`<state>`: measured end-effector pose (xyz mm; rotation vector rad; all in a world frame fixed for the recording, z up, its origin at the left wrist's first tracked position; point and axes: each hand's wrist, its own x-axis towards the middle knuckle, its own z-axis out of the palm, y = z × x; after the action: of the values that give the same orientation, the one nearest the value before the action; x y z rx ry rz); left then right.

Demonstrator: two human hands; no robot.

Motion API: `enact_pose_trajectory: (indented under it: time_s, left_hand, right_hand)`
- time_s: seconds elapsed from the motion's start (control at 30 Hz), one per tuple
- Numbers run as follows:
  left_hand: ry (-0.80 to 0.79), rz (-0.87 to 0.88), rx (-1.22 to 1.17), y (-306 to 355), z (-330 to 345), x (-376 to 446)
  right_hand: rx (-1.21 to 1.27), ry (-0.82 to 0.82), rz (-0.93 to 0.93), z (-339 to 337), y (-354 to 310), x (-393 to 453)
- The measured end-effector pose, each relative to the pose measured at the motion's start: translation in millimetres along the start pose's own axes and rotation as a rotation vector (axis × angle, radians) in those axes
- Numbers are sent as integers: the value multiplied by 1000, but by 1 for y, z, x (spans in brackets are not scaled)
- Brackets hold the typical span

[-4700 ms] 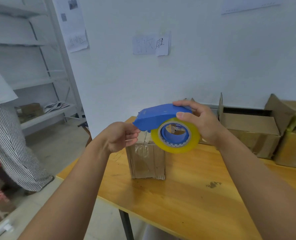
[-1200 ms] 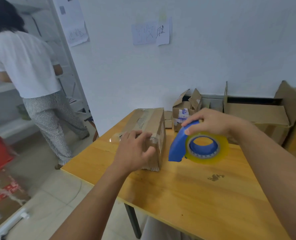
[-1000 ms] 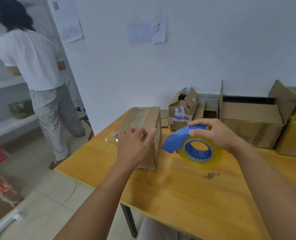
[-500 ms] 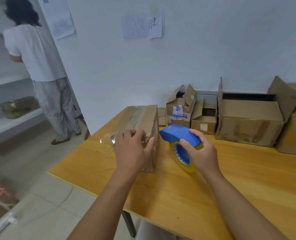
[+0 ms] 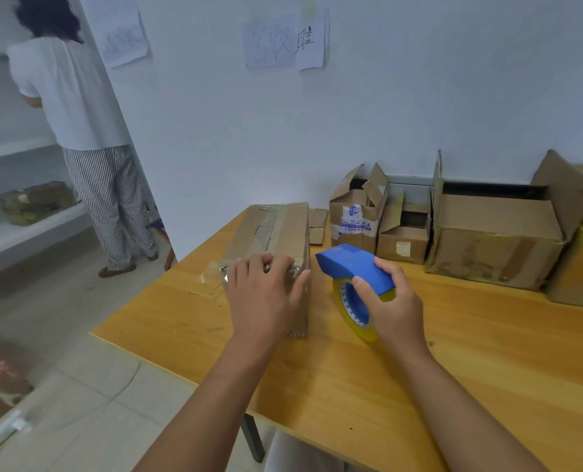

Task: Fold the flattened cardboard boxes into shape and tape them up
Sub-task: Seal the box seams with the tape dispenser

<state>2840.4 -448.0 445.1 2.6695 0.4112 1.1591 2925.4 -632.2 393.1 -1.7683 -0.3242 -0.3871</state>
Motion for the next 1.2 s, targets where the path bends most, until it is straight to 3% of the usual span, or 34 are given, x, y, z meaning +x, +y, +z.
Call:
enact_pose_trajectory:
  time_s: [0.47, 0.67, 0.97, 1.2]
  left_hand:
    - [-118, 33, -65, -19, -5, 6]
    - [-65, 16, -33, -4, -5, 2]
    - [-404, -36, -77, -12, -26, 46]
    - [-242, 7, -144, -20, -11, 36]
  right_hand:
    - [-45, 9, -22, -1, 2, 1]
    - [-37, 3, -2, 0, 3, 4]
    - [-46, -9, 5, 2, 0, 5]
    - [-37, 3, 9, 1, -2, 3]
